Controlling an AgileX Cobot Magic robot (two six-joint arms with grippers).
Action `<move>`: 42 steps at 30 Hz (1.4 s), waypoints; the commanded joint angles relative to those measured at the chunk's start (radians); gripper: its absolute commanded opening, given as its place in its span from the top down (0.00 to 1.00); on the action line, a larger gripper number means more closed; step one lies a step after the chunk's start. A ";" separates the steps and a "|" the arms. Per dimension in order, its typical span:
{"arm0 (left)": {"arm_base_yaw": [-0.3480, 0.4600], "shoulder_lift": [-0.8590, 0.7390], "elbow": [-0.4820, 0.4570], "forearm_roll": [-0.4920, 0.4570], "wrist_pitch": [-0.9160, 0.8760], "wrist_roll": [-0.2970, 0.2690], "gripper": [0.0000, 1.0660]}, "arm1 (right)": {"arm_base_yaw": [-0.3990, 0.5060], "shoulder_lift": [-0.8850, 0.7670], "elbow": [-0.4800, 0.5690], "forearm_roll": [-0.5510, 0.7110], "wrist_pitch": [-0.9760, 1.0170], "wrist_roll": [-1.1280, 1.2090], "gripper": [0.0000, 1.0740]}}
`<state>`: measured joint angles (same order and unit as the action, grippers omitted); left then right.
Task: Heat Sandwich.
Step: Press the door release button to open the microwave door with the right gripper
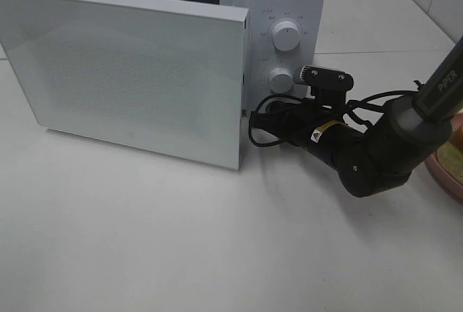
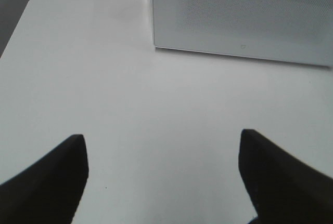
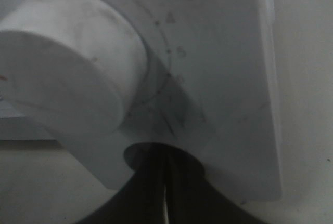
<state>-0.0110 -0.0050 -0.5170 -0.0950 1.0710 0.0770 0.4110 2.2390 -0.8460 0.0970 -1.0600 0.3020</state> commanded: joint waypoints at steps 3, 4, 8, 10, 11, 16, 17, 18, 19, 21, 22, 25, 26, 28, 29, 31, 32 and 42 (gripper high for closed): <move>-0.003 -0.004 0.001 -0.003 -0.002 -0.006 0.29 | -0.062 -0.016 -0.068 0.165 -0.227 0.003 1.00; -0.003 -0.004 0.001 -0.003 -0.002 -0.006 0.29 | -0.062 -0.016 -0.068 0.165 -0.227 0.003 1.00; -0.003 -0.004 0.001 -0.003 -0.002 -0.006 0.29 | -0.062 -0.016 -0.068 0.164 -0.226 0.016 1.00; -0.003 -0.004 0.001 -0.003 -0.002 -0.006 0.29 | -0.062 -0.016 -0.068 0.164 -0.226 0.017 1.00; -0.003 -0.004 0.001 -0.003 -0.002 -0.006 0.29 | -0.062 -0.016 -0.068 0.164 -0.226 0.017 1.00; -0.003 -0.004 0.001 -0.003 -0.002 -0.006 0.29 | -0.062 -0.016 -0.068 0.164 -0.226 0.017 1.00; -0.003 -0.004 0.001 -0.003 -0.002 -0.006 0.29 | -0.062 -0.016 -0.068 0.164 -0.226 0.017 1.00; -0.003 -0.004 0.001 -0.003 -0.002 -0.006 0.29 | -0.062 -0.016 -0.068 0.164 -0.226 0.017 1.00; -0.003 -0.004 0.001 -0.003 -0.002 -0.006 0.29 | -0.062 -0.016 -0.068 0.164 -0.226 0.017 1.00; -0.003 -0.004 0.001 -0.003 -0.002 -0.006 0.29 | -0.062 -0.016 -0.068 0.164 -0.224 0.017 1.00; -0.003 -0.004 0.001 -0.003 -0.002 -0.006 0.29 | -0.062 -0.016 -0.068 0.163 -0.220 0.016 1.00; -0.003 -0.004 0.001 -0.003 -0.002 -0.006 0.29 | -0.062 -0.016 -0.068 0.160 -0.214 0.014 1.00; -0.003 -0.004 0.001 -0.003 -0.002 -0.006 0.29 | -0.062 -0.017 -0.068 0.147 -0.196 0.013 1.00; -0.003 -0.004 0.001 -0.003 -0.002 -0.006 0.29 | -0.062 -0.017 -0.068 0.132 -0.195 0.013 1.00; -0.003 -0.004 0.001 -0.003 -0.002 -0.006 0.29 | -0.062 -0.017 -0.067 0.116 -0.195 0.013 1.00; -0.003 -0.004 0.001 -0.003 -0.002 -0.006 0.29 | -0.062 -0.017 -0.067 0.074 -0.194 0.013 1.00; -0.003 -0.004 0.001 -0.003 -0.002 -0.006 0.29 | -0.062 -0.017 -0.067 0.058 -0.193 0.013 1.00; -0.003 -0.004 0.001 -0.003 -0.002 -0.006 0.29 | -0.061 -0.088 -0.012 0.005 -0.067 0.013 1.00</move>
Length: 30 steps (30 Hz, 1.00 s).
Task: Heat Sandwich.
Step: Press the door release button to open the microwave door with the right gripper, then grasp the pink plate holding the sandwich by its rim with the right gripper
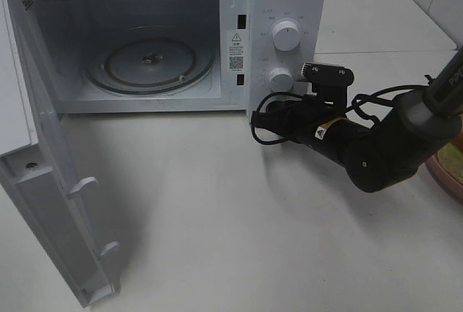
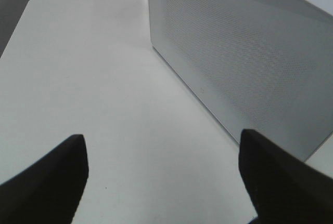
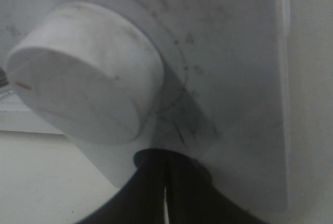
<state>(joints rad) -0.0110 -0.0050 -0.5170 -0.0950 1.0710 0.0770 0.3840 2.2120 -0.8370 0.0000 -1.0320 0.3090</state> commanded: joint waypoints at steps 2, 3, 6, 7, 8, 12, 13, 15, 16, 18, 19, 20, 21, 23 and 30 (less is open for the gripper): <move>-0.003 -0.004 0.001 -0.003 -0.002 -0.006 0.29 | -0.034 -0.079 0.003 0.095 -0.081 0.007 1.00; -0.003 -0.004 0.001 -0.003 -0.002 -0.006 0.29 | -0.034 -0.085 0.014 0.081 -0.073 0.007 1.00; -0.003 -0.004 0.001 -0.003 -0.002 -0.006 0.29 | -0.034 -0.098 0.029 0.059 -0.051 0.008 1.00; -0.003 -0.004 0.001 -0.003 -0.002 -0.006 0.29 | -0.034 -0.108 0.038 0.045 -0.010 0.015 1.00; -0.003 -0.004 0.001 -0.003 -0.002 -0.006 0.29 | -0.034 -0.116 0.041 0.045 0.019 0.015 1.00; -0.003 -0.004 0.001 -0.003 -0.002 -0.006 0.29 | -0.034 -0.155 0.061 0.028 0.150 0.017 1.00; -0.003 -0.004 0.001 -0.003 -0.002 -0.006 0.29 | -0.034 -0.164 0.068 0.022 0.172 0.017 1.00; -0.003 -0.004 0.001 -0.003 -0.002 -0.006 0.29 | -0.034 -0.189 0.086 0.019 0.218 0.017 1.00; -0.003 -0.004 0.001 -0.003 -0.002 -0.006 0.29 | -0.034 -0.199 0.093 0.019 0.241 0.017 1.00; -0.003 -0.004 0.001 -0.003 -0.002 -0.006 0.29 | -0.034 -0.237 0.120 0.019 0.302 0.013 1.00; -0.003 -0.004 0.001 -0.003 -0.002 -0.006 0.29 | -0.034 -0.237 0.120 0.019 0.302 0.013 1.00; -0.003 -0.004 0.001 -0.003 -0.002 -0.006 0.29 | -0.034 -0.248 0.127 0.019 0.323 0.013 1.00; -0.003 -0.004 0.001 -0.003 -0.002 -0.006 0.29 | -0.034 -0.262 0.133 0.011 0.354 0.013 1.00; -0.003 -0.004 0.001 -0.003 -0.002 -0.006 0.29 | -0.034 -0.273 0.136 0.000 0.384 0.013 1.00; -0.003 -0.004 0.001 -0.003 -0.002 -0.006 0.29 | -0.035 -0.390 0.133 -0.114 0.698 0.013 0.97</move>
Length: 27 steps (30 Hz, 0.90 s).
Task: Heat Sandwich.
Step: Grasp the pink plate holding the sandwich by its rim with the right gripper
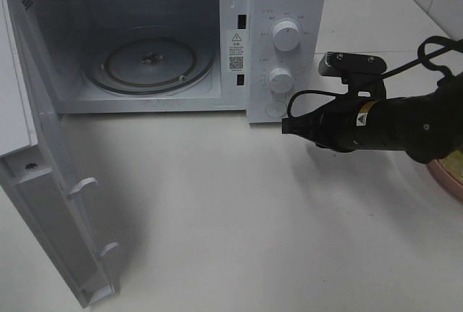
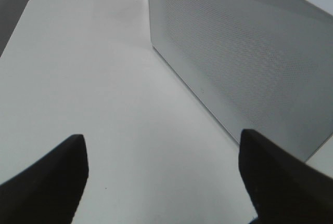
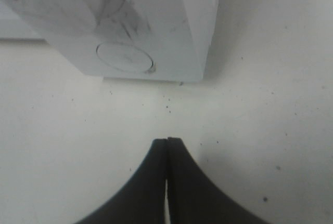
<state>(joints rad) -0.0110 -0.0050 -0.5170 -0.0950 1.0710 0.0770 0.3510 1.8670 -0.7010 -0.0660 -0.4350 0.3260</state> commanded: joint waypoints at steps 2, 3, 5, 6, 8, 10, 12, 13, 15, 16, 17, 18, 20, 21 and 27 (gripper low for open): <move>-0.003 -0.004 0.001 -0.003 -0.002 -0.006 0.29 | -0.002 -0.076 -0.003 -0.072 0.170 -0.004 0.96; -0.003 -0.004 0.001 -0.003 -0.002 -0.006 0.29 | -0.002 -0.094 -0.003 -0.079 0.207 -0.004 0.95; -0.003 -0.004 0.001 -0.003 -0.002 -0.006 0.29 | -0.002 -0.130 -0.003 -0.095 0.275 -0.004 0.92; -0.003 -0.004 0.001 -0.003 -0.002 -0.006 0.29 | -0.002 -0.163 -0.003 -0.098 0.335 -0.008 0.88; -0.003 -0.004 0.001 -0.003 -0.002 -0.006 0.29 | -0.002 -0.176 -0.003 -0.098 0.360 -0.013 0.85; -0.003 -0.004 0.001 -0.003 -0.002 -0.006 0.29 | -0.002 -0.220 -0.003 -0.098 0.455 -0.038 0.76; -0.003 -0.004 0.001 -0.003 -0.002 -0.006 0.29 | -0.002 -0.236 -0.003 -0.098 0.486 -0.042 0.72; -0.003 -0.004 0.001 -0.003 -0.002 -0.006 0.29 | -0.002 -0.252 -0.003 -0.098 0.511 -0.043 0.69; -0.003 -0.004 0.001 -0.003 -0.002 -0.006 0.29 | -0.002 -0.292 -0.004 -0.098 0.595 -0.045 0.57; -0.003 -0.004 0.001 -0.003 -0.002 -0.006 0.29 | -0.002 -0.292 -0.004 -0.098 0.595 -0.045 0.57; -0.003 -0.004 0.001 -0.003 -0.002 -0.006 0.29 | -0.002 -0.306 -0.004 -0.098 0.626 -0.045 0.54; -0.003 -0.004 0.001 -0.003 -0.002 -0.006 0.29 | -0.002 -0.318 -0.004 -0.098 0.657 -0.048 0.51; -0.003 -0.004 0.001 -0.003 -0.002 -0.006 0.29 | -0.002 -0.340 -0.015 -0.097 0.729 -0.059 0.46; -0.003 -0.004 0.001 -0.003 -0.002 -0.006 0.29 | -0.002 -0.348 -0.027 -0.097 0.776 -0.066 0.44; -0.003 -0.004 0.001 -0.003 -0.002 -0.006 0.29 | -0.002 -0.354 -0.139 -0.097 1.043 -0.140 0.35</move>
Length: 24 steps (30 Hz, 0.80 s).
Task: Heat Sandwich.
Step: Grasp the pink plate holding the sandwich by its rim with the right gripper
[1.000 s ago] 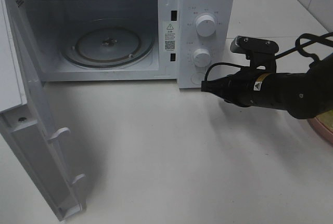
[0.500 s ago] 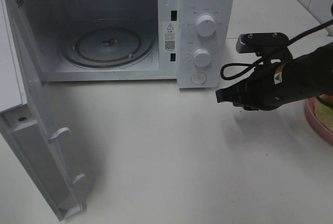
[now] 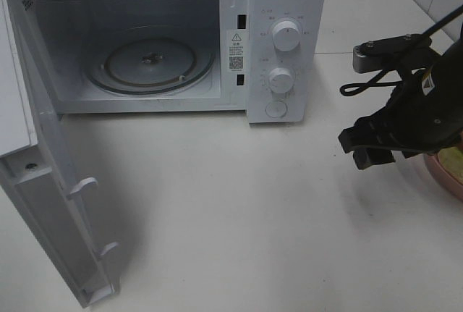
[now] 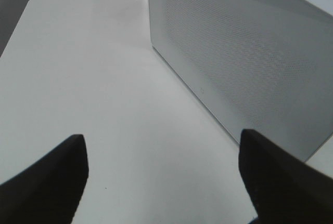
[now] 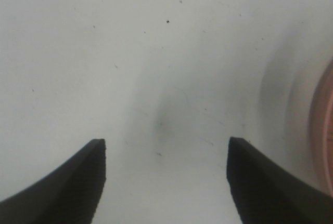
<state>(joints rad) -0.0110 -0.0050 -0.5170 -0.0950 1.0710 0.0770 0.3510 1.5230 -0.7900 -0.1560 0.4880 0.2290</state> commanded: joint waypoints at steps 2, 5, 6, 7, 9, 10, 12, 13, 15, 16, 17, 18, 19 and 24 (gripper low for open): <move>-0.003 -0.004 0.001 -0.003 -0.002 -0.006 0.29 | -0.002 -0.010 -0.110 -0.004 0.224 -0.061 0.35; -0.003 -0.004 0.001 -0.003 -0.002 -0.006 0.29 | -0.002 -0.010 -0.147 -0.005 0.284 -0.072 0.35; -0.003 -0.004 0.001 -0.003 -0.002 -0.006 0.29 | -0.013 -0.010 -0.189 -0.003 0.338 -0.097 0.35; -0.003 -0.004 0.001 -0.003 -0.002 -0.006 0.29 | -0.023 -0.010 -0.210 0.004 0.367 -0.121 0.35; -0.003 -0.004 0.001 -0.003 -0.002 -0.006 0.29 | -0.031 -0.010 -0.226 0.009 0.394 -0.141 0.35; -0.003 -0.004 0.001 -0.003 -0.002 -0.006 0.29 | -0.043 -0.010 -0.247 0.019 0.421 -0.164 0.35; -0.003 -0.004 0.001 -0.003 -0.002 -0.006 0.29 | -0.091 -0.010 -0.298 0.046 0.481 -0.215 0.35; -0.003 -0.004 0.001 -0.003 -0.002 -0.006 0.29 | -0.091 -0.010 -0.298 0.046 0.481 -0.215 0.35; -0.003 -0.004 0.001 -0.003 -0.002 -0.006 0.29 | -0.137 -0.010 -0.333 0.087 0.524 -0.259 0.35; -0.003 -0.004 0.001 -0.003 -0.002 -0.006 0.29 | -0.154 -0.010 -0.344 0.104 0.544 -0.279 0.35; -0.003 -0.004 0.001 -0.003 -0.002 -0.006 0.29 | -0.172 -0.010 -0.354 0.117 0.563 -0.296 0.35; -0.003 -0.004 0.001 -0.003 -0.002 -0.006 0.29 | -0.172 -0.010 -0.354 0.117 0.563 -0.296 0.35; -0.003 -0.004 0.001 -0.003 -0.002 -0.006 0.29 | -0.186 -0.010 -0.361 0.127 0.574 -0.308 0.35; -0.003 -0.004 0.001 -0.003 -0.002 -0.006 0.29 | -0.288 -0.010 -0.387 0.156 0.586 -0.333 0.35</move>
<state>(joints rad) -0.0110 -0.0050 -0.5170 -0.0950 1.0710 0.0770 0.0890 1.5170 -1.1720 0.0000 1.0620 -0.0910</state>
